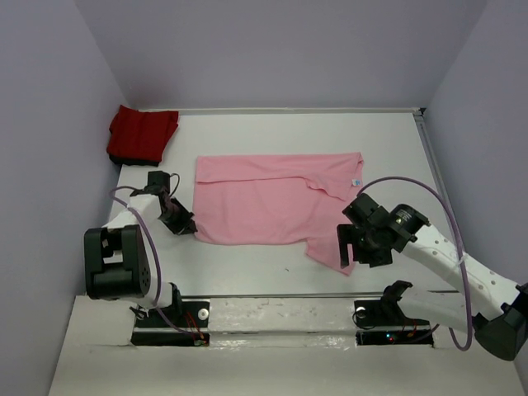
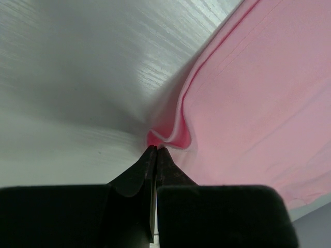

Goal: Fold and stack the t-shirts
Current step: Grap the side of the flattened tshirt closest away from the robot with both arms

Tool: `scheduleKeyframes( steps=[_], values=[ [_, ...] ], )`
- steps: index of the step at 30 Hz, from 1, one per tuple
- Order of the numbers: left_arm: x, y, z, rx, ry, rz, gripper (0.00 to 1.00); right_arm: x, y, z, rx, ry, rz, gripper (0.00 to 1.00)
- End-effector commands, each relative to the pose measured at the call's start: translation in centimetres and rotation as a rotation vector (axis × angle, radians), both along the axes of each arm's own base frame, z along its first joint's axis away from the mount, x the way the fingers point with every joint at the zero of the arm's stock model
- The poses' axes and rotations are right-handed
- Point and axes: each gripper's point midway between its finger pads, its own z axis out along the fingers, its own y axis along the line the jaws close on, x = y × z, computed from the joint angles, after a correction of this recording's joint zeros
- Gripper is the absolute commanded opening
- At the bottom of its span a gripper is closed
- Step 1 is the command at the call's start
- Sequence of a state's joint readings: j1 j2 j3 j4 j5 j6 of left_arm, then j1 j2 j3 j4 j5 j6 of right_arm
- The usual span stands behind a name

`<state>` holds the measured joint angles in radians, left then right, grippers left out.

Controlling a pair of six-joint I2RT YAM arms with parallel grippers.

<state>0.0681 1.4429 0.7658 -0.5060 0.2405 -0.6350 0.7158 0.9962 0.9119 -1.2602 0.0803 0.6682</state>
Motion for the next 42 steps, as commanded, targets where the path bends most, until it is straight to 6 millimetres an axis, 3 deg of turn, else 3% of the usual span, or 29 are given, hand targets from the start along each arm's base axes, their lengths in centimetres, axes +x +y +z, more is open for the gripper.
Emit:
scheduleKeyframes(
  steps=[1, 7, 14, 19, 28, 36, 42],
  values=[
    [1.0, -0.6, 1.0, -0.010, -0.029, -0.036, 0.11, 0.8, -0.4, 1.3, -0.045, -0.044, 0.027, 0.84],
    [1.4, -1.3, 1.0, -0.009, -0.027, -0.064, 0.11, 0.3, -0.3, -0.6, -0.181, 0.011, 0.062, 0.82],
    [2.0, -1.9, 0.9, -0.013, -0.029, -0.092, 0.11, 0.5, 1.5, -3.7, -0.116, 0.028, -0.010, 0.82],
    [2.4, -1.9, 1.2, -0.013, -0.039, -0.102, 0.11, 1.0, 5.1, -5.0, 0.040, 0.044, -0.038, 0.84],
    [2.5, -1.9, 1.5, -0.008, -0.044, -0.115, 0.11, 2.8, 3.6, -7.1, 0.109, 0.024, -0.133, 0.84],
    [2.3, -1.8, 1.7, -0.010, -0.047, -0.112, 0.11, 3.2, 2.5, -8.5, 0.026, 0.073, -0.174, 0.70],
    [2.3, -1.6, 1.8, 0.004, -0.045, -0.124, 0.11, 3.3, 1.5, -8.7, -0.030, 0.063, -0.226, 0.68]
  ],
)
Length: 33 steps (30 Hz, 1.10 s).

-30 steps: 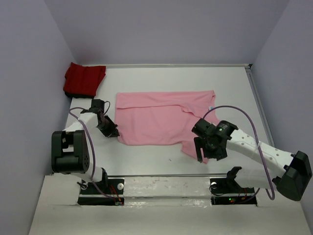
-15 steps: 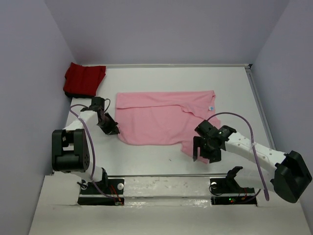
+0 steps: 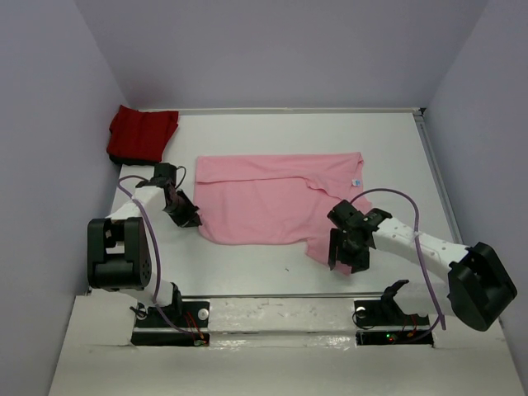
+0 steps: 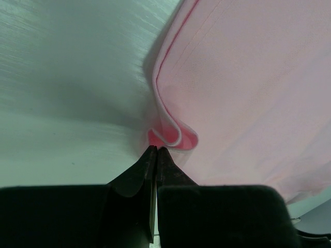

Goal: Fold and stack the t-shirts
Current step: Grap the side of the flattened tshirt closest away from the robot with both arms

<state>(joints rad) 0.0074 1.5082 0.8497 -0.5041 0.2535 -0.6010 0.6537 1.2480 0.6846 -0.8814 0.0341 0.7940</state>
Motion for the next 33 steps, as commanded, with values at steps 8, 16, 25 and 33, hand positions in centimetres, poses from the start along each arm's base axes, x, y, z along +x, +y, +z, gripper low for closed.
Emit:
scheduleKeyframes(
  steps=[8, 16, 25, 33],
  values=[
    [0.5, -0.2, 1.3, -0.005, -0.021, -0.031, 0.11, 1.8, -2.0, 0.7, -0.057, -0.056, -0.151, 0.65],
    [1.6, -0.7, 1.3, -0.036, -0.024, -0.040, 0.11, 2.2, -3.2, 1.0, -0.059, -0.044, -0.214, 0.63],
    [2.0, -0.6, 1.4, -0.027, -0.029, -0.050, 0.11, 1.5, -3.2, 1.4, -0.053, -0.024, -0.229, 0.59],
    [2.5, -0.5, 1.3, -0.021, -0.026, -0.057, 0.11, 1.4, -3.0, 0.8, -0.043, -0.013, -0.224, 0.49]
  ],
)
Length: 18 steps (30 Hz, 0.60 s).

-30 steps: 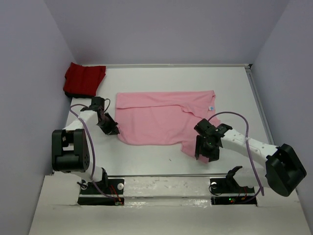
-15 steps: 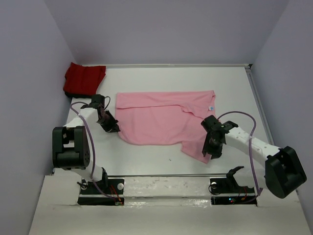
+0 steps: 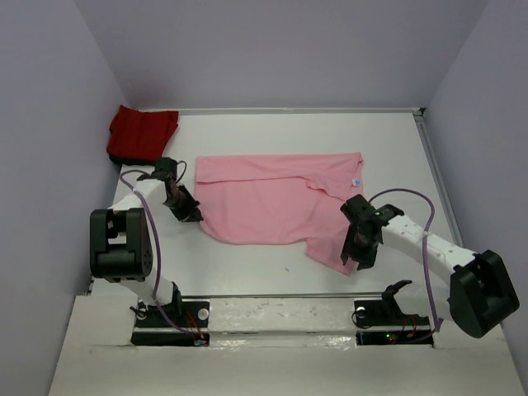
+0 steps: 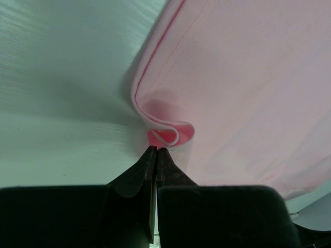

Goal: Fold and stack the t-shirts
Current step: Grap the side of the flattened tshirt closest away from the robot with both arms

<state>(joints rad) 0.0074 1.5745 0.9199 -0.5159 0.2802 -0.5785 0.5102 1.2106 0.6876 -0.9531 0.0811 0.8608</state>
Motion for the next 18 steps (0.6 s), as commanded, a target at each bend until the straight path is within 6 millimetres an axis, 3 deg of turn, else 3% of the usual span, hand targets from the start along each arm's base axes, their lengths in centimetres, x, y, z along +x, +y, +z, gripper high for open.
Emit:
scheduleKeyframes(
  steps=[1, 12, 18],
  values=[
    [1.0, -0.2, 1.0, -0.002, -0.026, -0.029, 0.11, 0.5, 0.3, 0.2, 0.016, -0.020, -0.005, 0.49],
    [1.2, 0.0, 1.2, 0.007, -0.027, -0.029, 0.11, -0.1, 0.8, -0.8, 0.017, 0.005, 0.018, 0.52],
    [1.1, 0.0, 1.1, 0.007, -0.022, -0.030, 0.11, -0.3, 1.0, -1.1, 0.021, 0.010, 0.018, 0.48]
  ],
)
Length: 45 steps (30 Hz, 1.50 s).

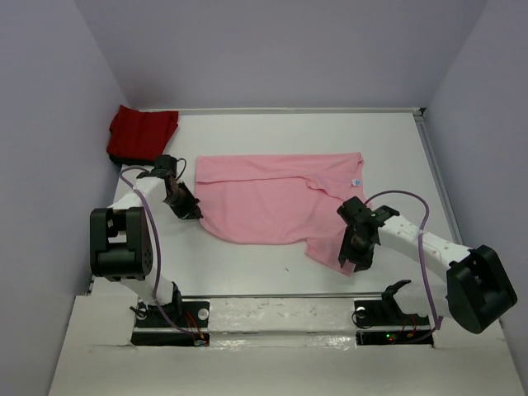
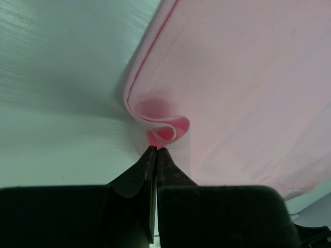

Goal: Fold and stack the t-shirts
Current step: Grap the side of the flattened tshirt closest away from the robot with both arms

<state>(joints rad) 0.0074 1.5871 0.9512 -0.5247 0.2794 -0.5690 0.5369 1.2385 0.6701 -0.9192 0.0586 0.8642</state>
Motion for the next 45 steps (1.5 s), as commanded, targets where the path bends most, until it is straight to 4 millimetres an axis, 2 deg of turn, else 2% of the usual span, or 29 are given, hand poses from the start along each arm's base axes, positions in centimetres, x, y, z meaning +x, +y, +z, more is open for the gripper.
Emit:
scheduleKeyframes(
  steps=[1, 13, 18, 22, 24, 30, 33, 40, 41, 42, 45],
  values=[
    [0.3, 0.0, 0.6, 0.004, -0.008, -0.020, 0.11, 0.1, 0.3, -0.4, 0.004, -0.006, -0.010, 0.47],
    [0.6, 0.1, 0.7, 0.010, -0.005, -0.026, 0.11, -0.5, 0.6, -0.7, 0.008, 0.001, -0.011, 0.48],
    [0.8, 0.1, 0.7, 0.011, -0.006, -0.029, 0.11, -0.6, 0.7, -0.7, 0.002, 0.005, -0.004, 0.41],
    [0.8, 0.0, 0.7, 0.010, -0.003, -0.031, 0.11, -0.6, 0.7, -0.8, -0.002, 0.010, -0.004, 0.39],
    [0.9, 0.0, 0.7, 0.010, -0.006, -0.029, 0.11, -0.7, 0.6, -0.9, -0.006, 0.017, -0.004, 0.34],
    [1.0, 0.1, 0.8, 0.014, -0.007, -0.033, 0.11, -0.7, 0.6, -1.0, -0.009, 0.016, -0.007, 0.33],
    [0.9, 0.1, 0.8, 0.016, -0.006, -0.035, 0.11, -0.8, 0.6, -1.1, -0.009, 0.022, -0.007, 0.27],
    [1.0, 0.2, 1.0, 0.017, -0.007, -0.038, 0.11, -0.6, 0.4, -1.3, -0.020, 0.015, -0.017, 0.27],
    [1.0, 0.1, 1.1, 0.016, -0.010, -0.039, 0.11, -0.7, 0.5, -1.4, -0.026, 0.021, -0.011, 0.25],
    [1.0, 0.1, 1.2, 0.016, -0.009, -0.040, 0.11, -0.8, 0.5, -1.4, -0.026, 0.024, -0.011, 0.15],
    [1.0, 0.1, 1.3, 0.014, -0.011, -0.038, 0.11, -0.9, 0.5, -1.6, -0.030, 0.035, -0.009, 0.00]
  ],
)
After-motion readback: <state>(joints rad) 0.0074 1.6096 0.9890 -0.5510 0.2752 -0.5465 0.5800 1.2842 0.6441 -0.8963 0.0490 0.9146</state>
